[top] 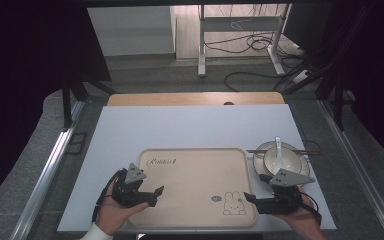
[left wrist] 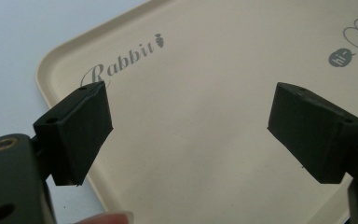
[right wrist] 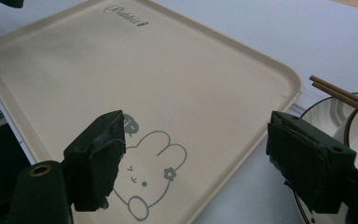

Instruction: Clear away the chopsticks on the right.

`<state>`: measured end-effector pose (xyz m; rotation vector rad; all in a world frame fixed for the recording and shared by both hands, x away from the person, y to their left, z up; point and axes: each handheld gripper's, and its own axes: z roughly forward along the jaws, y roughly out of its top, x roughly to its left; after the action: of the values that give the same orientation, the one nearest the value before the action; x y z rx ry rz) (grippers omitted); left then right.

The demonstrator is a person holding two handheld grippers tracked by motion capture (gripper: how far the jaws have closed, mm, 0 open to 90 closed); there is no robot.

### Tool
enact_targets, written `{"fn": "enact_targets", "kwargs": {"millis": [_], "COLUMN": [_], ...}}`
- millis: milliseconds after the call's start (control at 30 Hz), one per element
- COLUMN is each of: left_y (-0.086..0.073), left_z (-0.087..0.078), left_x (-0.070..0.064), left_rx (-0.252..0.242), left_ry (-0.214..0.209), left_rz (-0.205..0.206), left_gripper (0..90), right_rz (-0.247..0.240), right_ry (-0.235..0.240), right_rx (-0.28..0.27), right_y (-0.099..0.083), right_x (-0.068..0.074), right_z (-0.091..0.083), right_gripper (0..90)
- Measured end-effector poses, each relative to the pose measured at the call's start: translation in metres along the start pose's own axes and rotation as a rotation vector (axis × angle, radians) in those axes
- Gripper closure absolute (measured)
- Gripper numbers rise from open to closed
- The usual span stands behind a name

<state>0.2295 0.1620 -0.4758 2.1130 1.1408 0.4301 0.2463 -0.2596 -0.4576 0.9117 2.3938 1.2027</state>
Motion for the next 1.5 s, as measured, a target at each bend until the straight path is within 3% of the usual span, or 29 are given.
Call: {"fn": "enact_targets", "kwargs": {"millis": [300,467,700,900,1067,1167,1200,1500], "left_y": [0.001,0.0,0.0,0.0,-0.004,-0.005,-0.005,-0.005], "left_z": [0.002,0.001,0.002,0.005,0.003,0.003,0.002,0.005], "left_x": [0.001,0.002,0.003,0.005,0.006,0.007,0.005,0.003], "left_rx": [0.005,0.013,0.014,0.021,0.022,0.023,0.024,0.032], "left_ry": [0.005,0.014,0.019,0.014,0.038,0.046,0.049,0.058], "left_rz": [0.001,0.023,0.032,0.04,0.036,0.027,0.019,0.028], "left_gripper": [13.2,13.1,13.2,13.3,13.5,13.5,13.5,13.5], "right_rz": [-0.007,-0.003,0.002,0.022,0.031,0.04,0.057,0.101], "right_ry": [0.019,0.019,0.006,0.021,-0.014,-0.028,-0.028,-0.056], "right_rx": [0.02,0.022,0.043,0.049,0.049,0.043,0.034,0.048], "right_y": [0.0,0.003,0.023,0.051,0.065,0.066,0.066,0.061], "right_x": [-0.001,0.0,-0.006,-0.024,-0.042,-0.049,-0.057,-0.085], "right_z": [0.005,0.002,0.001,-0.003,-0.009,-0.012,-0.014,-0.024], "right_gripper": [20.9,23.3,27.3,33.4,37.4,39.2,40.5,45.7]}}
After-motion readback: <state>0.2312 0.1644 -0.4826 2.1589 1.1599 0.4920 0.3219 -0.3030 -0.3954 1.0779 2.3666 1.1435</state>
